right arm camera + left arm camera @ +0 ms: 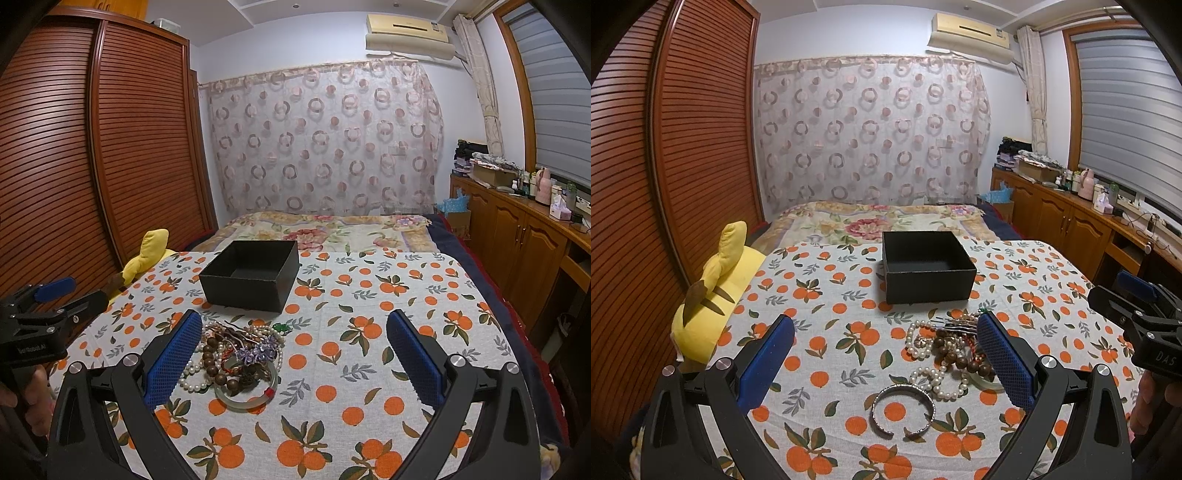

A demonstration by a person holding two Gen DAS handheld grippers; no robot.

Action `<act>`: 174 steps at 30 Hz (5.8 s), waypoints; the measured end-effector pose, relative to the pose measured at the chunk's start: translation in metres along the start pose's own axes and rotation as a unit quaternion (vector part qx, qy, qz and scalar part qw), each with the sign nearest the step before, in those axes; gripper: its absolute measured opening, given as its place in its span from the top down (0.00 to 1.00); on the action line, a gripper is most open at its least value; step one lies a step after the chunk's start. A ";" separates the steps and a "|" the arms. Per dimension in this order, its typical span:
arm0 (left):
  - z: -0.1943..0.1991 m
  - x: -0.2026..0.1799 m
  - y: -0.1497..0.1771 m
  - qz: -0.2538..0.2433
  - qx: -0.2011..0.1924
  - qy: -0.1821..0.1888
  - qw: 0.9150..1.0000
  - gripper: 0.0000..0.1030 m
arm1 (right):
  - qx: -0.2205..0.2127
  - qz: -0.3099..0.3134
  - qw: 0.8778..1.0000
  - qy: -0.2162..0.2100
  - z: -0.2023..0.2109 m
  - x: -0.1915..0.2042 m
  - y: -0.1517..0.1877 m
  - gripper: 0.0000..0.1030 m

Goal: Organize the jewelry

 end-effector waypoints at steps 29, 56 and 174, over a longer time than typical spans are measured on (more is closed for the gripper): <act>0.001 0.000 0.000 0.000 -0.003 -0.001 1.000 0.07 | -0.001 -0.002 1.000 -0.001 0.001 0.002 0.001 0.02; -0.004 0.008 0.018 0.007 0.017 -0.001 1.000 0.07 | 0.018 0.003 1.000 -0.018 -0.009 0.011 0.010 0.02; -0.138 0.034 -0.042 0.012 0.081 0.091 0.992 0.44 | 0.108 0.137 0.974 -0.148 -0.189 0.076 -0.043 0.88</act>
Point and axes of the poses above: each gripper's, at about its wrist camera, not at the fingertips, and z roughly against the way its jaws point, x to its left, y to its underside, the point moved 7 cm from there along -z, roughly the way its jaws point, and after that the axes turned 13 degrees about y, right-handed, at the moved point
